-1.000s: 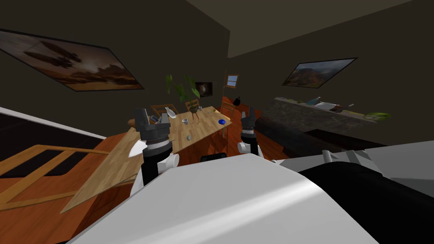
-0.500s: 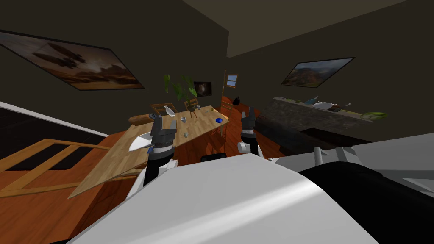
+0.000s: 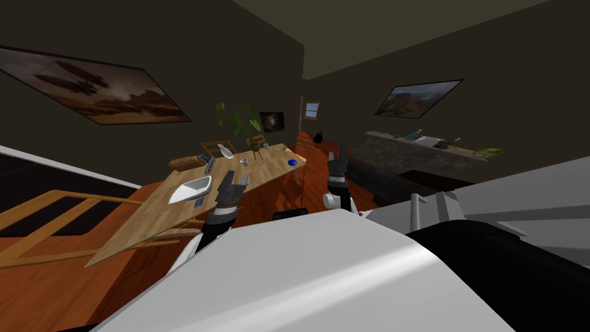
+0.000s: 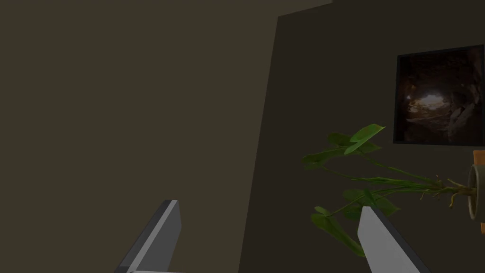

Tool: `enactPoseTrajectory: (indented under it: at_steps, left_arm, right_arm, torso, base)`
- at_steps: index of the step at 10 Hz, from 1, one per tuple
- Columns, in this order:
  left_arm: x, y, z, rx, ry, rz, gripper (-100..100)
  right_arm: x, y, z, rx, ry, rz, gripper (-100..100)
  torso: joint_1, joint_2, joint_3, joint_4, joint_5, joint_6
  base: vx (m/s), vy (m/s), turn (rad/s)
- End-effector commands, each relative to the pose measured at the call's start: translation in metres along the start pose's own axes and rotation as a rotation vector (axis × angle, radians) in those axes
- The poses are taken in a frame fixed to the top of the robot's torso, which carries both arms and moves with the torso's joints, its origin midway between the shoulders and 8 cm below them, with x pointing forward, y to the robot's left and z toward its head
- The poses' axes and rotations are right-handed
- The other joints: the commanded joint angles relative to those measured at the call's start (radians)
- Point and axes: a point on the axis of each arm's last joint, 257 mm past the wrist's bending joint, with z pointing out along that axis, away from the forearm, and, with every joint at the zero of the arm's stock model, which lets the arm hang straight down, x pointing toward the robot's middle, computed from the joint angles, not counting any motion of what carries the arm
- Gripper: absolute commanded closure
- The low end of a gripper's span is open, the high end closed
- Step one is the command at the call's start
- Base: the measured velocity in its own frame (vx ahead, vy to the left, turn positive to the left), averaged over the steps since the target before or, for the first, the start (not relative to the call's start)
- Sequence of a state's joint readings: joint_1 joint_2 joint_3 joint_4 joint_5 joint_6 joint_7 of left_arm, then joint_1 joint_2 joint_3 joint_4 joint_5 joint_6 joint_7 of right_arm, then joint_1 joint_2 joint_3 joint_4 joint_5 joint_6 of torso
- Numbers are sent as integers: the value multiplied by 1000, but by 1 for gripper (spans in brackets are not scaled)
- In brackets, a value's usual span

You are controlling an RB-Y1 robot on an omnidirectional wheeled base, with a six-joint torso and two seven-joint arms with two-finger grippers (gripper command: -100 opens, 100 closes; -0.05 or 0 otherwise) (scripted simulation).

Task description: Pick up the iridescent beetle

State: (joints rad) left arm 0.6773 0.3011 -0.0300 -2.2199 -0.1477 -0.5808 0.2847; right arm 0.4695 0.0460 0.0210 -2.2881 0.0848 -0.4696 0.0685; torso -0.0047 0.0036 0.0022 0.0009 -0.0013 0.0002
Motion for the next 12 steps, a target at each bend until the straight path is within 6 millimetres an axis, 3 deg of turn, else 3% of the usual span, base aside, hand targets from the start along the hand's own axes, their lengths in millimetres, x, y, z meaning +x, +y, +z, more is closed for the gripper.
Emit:
enactPoseTrajectory:
  at_steps: [1,2,3,4,5,7,8,9,10,11,12]
  left_arm:
    - [7,27,-19,-84,41,-26,-100]
    - [10,45,-35,-146,69,-40,-100]
    - [10,45,-35,-146,68,-50,-100]
    - [14,63,-52,-212,94,-69,-100]
    - [14,63,-52,-212,94,-70,-100]
    - [19,99,-93,-354,144,-97,-100]
    - [19,99,-93,-355,142,-110,-100]
    - [20,115,-117,-429,166,-119,-100]
    - [20,115,-117,-430,164,-130,-100]
    - [21,131,-142,-508,186,-141,-100]
    - [21,131,-142,-508,184,-149,-100]
  right_arm:
    - [0,0,0,0,0,0,0]
    - [0,0,0,0,0,0,0]
    - [0,0,0,0,0,0,0]
    - [0,0,0,0,0,0,0]
    - [0,0,0,0,0,0,0]
    - [0,0,0,0,0,0,0]
    - [0,0,0,0,0,0,0]
    - [0,0,0,0,0,0,0]
    - [0,0,0,0,0,0,0]
    - [0,0,0,0,0,0,0]
    - [0,0,0,0,0,0,0]
  torso:
    - [0,0,0,0,0,0]
    - [0,1,0,0,0,0]
    - [-1,1,0,0,0,0]
    - [1,-1,0,0,0,0]
    - [1,-1,-1,0,0,0]
    - [3,-3,-1,0,1,0]
    - [3,-2,-1,-1,1,0]
    - [3,-3,-2,0,1,0]
    - [4,-3,-2,-1,1,0]
    - [5,-3,-2,-1,1,0]
    - [5,-4,-2,-1,1,0]
  base:
    - [-66,-70,-138]
    - [-60,-93,-173]
    - [-31,-65,-43]
    - [-22,-54,-132]
    - [-14,-33,-55]
    - [-12,-41,-191]
    - [-6,-28,-79]
    - [0,-23,-198]
    - [3,-10,-79]
    - [11,-11,-189]
    - [10,-3,-88]
